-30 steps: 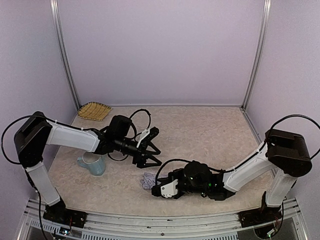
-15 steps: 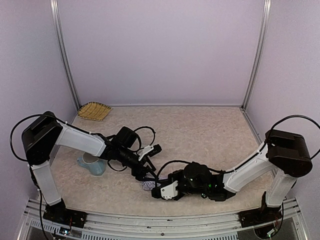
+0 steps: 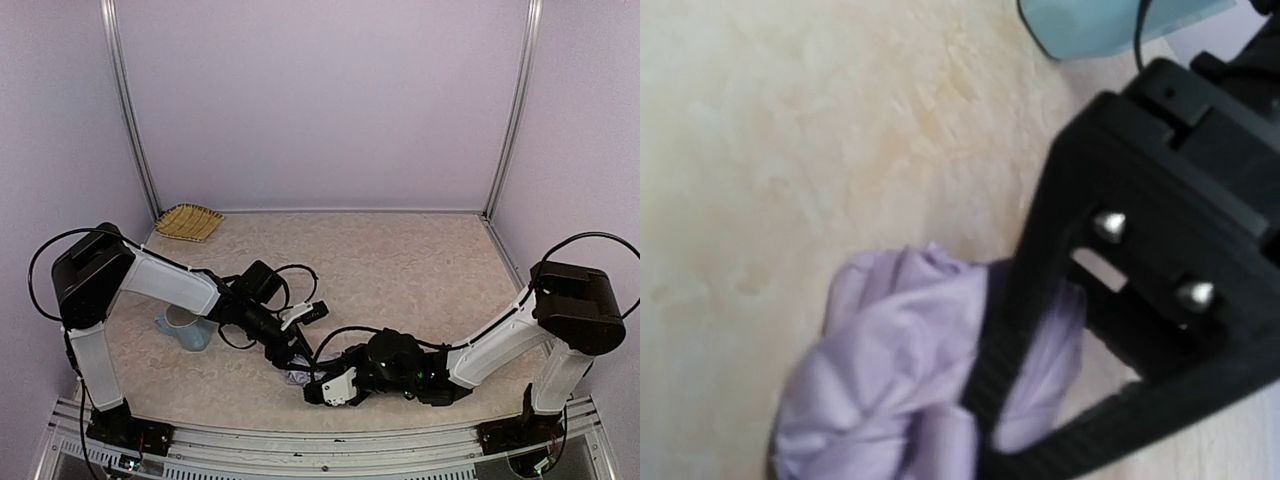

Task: Put away the umbrella

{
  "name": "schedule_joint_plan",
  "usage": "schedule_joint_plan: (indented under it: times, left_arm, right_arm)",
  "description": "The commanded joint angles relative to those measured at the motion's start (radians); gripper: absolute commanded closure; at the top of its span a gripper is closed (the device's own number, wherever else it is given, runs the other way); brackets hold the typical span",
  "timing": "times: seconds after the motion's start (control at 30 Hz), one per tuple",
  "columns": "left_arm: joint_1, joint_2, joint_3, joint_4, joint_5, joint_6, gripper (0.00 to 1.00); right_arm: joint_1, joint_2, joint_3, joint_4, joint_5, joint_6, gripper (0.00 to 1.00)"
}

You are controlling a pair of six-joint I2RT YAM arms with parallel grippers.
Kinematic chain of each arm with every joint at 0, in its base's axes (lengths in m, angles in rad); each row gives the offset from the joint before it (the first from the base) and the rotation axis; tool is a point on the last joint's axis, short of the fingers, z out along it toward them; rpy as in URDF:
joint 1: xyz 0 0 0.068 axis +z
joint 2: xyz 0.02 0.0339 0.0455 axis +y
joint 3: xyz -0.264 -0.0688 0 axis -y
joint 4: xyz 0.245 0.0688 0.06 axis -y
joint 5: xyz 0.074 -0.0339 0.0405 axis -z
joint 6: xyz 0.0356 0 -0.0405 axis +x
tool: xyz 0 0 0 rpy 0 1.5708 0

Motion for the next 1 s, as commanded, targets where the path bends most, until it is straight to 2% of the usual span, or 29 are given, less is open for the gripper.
schedule_joint_plan:
  times: [0.0, 0.2, 0.43, 0.5, 0.73, 0.87, 0.97]
  left_arm:
    - [-0.066, 0.081, -0.004, -0.118, -0.101, 0.023, 0.36]
    - [-0.035, 0.153, 0.034, -0.136, -0.121, -0.023, 0.43]
    - [-0.043, 0.164, 0.046, -0.142, -0.138, -0.009, 0.43]
    - [-0.042, 0.168, 0.051, -0.143, -0.140, -0.004, 0.43]
    - [-0.041, 0.162, 0.048, -0.138, -0.141, 0.003, 0.42]
    - [-0.044, 0.144, 0.038, -0.133, -0.138, 0.009, 0.41]
    - [-0.044, 0.133, 0.031, -0.126, -0.140, 0.011, 0.40]
  right_arm:
    - [-0.003, 0.017, -0.023, -0.099, 0.071, -0.002, 0.77]
    - [0.071, -0.023, -0.027, -0.140, 0.141, 0.001, 0.60]
    - [0.166, -0.084, -0.021, -0.198, 0.232, 0.036, 0.47]
    - [0.181, -0.126, -0.014, -0.245, 0.239, 0.059, 0.40]
    - [0.192, -0.302, 0.020, -0.397, 0.219, 0.192, 0.32]
    - [0.104, -0.422, 0.054, -0.551, 0.074, 0.346, 0.31]
    - [-0.077, -0.482, 0.056, -0.638, -0.264, 0.524, 0.31]
